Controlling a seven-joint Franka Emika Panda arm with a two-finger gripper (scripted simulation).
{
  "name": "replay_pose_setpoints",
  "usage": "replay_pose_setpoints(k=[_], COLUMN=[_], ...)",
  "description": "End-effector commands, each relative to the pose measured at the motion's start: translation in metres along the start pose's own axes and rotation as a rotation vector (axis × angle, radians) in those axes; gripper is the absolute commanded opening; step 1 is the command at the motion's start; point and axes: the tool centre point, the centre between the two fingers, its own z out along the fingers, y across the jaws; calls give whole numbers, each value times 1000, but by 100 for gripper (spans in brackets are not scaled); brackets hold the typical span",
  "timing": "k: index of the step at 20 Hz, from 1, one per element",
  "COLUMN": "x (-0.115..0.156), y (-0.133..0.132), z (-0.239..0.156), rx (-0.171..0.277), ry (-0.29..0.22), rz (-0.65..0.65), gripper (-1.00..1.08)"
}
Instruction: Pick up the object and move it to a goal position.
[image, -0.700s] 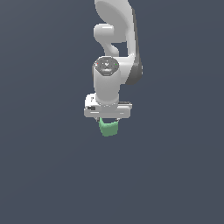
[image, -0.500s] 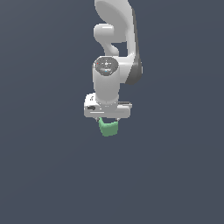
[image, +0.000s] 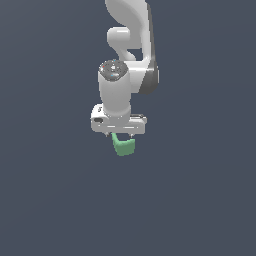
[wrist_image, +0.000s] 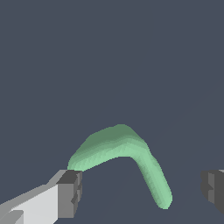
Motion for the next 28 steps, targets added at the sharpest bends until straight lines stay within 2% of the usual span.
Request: replay_pose_setpoints(k=[1, 13, 28], x=[0, -2, -5], y=[-1, -1, -1], z=[0, 3, 10], rx=[0, 0, -1], ry=[-1, 1, 7], rz=[-5, -149, -538], gripper=[100, 100, 100])
